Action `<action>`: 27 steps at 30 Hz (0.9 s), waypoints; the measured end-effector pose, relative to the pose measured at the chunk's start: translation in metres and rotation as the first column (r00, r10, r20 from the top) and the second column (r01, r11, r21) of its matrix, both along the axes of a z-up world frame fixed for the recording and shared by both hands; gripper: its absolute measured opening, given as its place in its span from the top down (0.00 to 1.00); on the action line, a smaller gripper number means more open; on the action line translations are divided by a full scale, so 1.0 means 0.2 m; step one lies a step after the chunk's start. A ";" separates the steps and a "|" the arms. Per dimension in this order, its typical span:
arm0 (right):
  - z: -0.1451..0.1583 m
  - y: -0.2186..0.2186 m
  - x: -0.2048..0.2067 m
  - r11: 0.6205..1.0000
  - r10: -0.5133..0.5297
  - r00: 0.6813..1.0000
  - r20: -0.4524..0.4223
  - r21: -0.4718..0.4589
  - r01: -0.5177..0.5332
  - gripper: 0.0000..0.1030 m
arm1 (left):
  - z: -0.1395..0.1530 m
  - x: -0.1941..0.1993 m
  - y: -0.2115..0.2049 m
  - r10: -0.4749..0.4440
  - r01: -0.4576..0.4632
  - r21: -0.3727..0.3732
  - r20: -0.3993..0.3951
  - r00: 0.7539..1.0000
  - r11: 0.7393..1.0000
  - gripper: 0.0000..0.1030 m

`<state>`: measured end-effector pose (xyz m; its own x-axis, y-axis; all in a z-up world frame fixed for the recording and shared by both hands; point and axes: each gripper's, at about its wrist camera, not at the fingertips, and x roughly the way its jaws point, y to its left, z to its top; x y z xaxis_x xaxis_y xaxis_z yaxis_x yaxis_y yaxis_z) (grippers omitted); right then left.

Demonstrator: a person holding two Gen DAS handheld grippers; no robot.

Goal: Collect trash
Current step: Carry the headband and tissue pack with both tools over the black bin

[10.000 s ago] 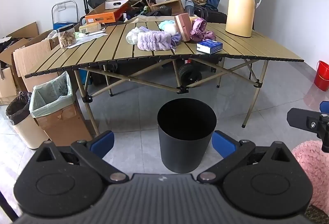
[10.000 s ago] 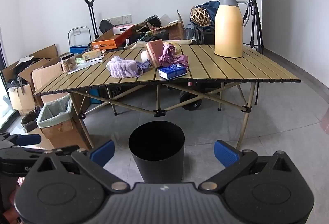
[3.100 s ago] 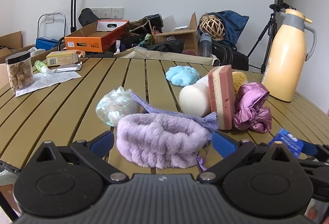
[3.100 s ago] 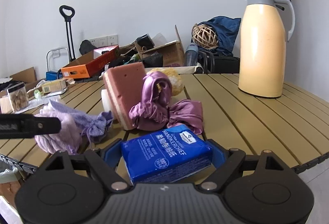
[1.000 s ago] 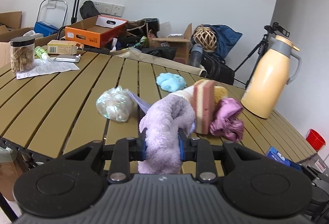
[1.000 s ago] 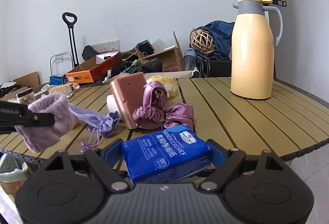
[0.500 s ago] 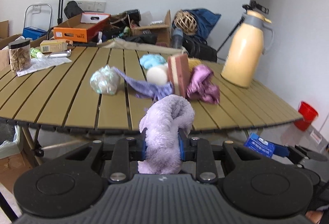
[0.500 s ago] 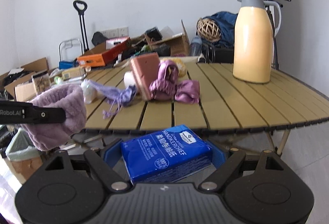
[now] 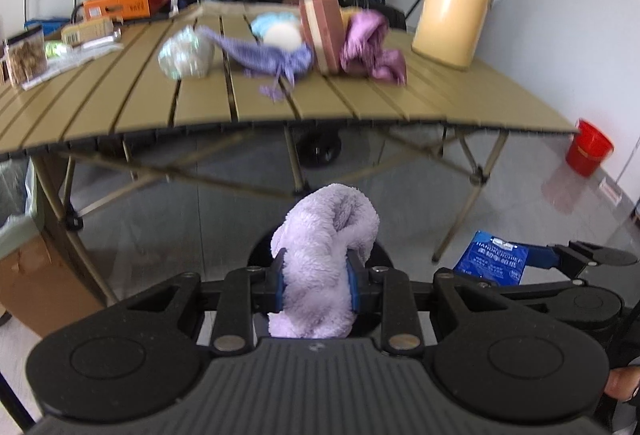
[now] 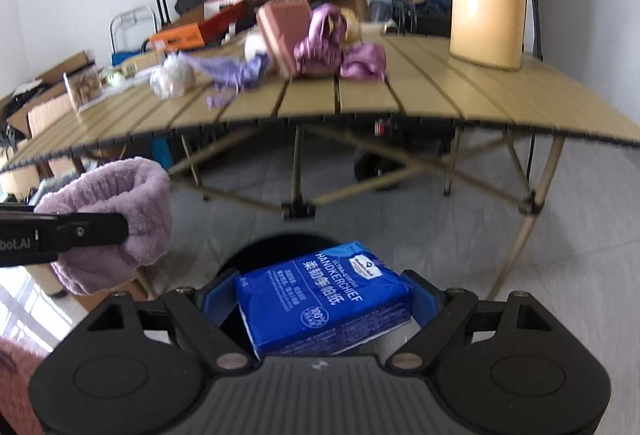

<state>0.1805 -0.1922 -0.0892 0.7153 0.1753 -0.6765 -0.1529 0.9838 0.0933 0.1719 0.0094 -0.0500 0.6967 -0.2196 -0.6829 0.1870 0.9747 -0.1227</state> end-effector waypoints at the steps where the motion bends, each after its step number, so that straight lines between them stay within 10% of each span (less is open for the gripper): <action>1: -0.02 0.00 -0.01 1.000 0.000 1.000 -0.015 -0.002 0.000 0.17 | -0.02 -0.01 0.00 -0.001 0.002 0.004 -0.016 1.000 1.000 0.73; 27: -0.24 0.03 -0.07 0.999 -0.013 0.960 -0.281 -0.033 0.004 0.17 | -0.28 -0.02 -0.01 0.006 0.011 0.068 -0.254 0.967 0.998 0.73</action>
<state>0.1675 -0.1871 -0.1380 0.4972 0.1452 -0.8554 -0.1163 0.9882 0.1001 0.1686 0.0067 -0.1067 0.4980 -0.1676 -0.8508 0.1609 0.9820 -0.0992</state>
